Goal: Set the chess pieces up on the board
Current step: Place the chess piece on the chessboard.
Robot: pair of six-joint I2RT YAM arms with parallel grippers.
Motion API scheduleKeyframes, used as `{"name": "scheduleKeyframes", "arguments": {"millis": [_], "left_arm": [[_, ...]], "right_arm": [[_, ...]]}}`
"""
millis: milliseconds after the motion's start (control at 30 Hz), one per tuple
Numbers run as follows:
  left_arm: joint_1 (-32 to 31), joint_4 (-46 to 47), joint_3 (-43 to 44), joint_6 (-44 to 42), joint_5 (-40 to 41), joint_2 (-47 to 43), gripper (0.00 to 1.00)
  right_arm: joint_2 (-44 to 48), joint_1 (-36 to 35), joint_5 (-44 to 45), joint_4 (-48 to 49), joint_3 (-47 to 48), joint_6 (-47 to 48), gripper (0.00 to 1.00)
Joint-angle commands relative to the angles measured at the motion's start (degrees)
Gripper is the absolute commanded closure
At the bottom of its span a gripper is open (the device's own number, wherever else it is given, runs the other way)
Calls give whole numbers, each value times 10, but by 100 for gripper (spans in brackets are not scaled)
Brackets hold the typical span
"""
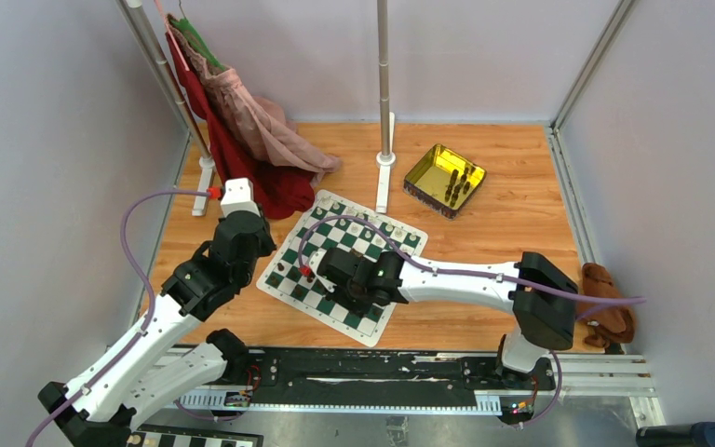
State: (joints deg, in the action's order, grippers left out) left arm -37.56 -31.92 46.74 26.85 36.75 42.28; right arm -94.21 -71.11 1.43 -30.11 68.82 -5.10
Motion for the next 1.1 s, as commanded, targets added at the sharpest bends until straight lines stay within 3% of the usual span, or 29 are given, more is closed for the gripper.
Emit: {"name": "scheduleKeyframes", "arguments": {"millis": [0,867,1000,1067], "left_arm": [[3,1,17,6,20,-7,72],[2,2,16,0,27,3,71],[2,3,13,2,27,3,71],[2,3,12,3,28,2,71]], "right_arm": [[-12,-7,-6,23,-19,8,100],[-37,-7,-33,77,-59,11,100],[-39,-7,-36,76,-61,13,97],[-40,-8,-39,76,-62,14,91]]}}
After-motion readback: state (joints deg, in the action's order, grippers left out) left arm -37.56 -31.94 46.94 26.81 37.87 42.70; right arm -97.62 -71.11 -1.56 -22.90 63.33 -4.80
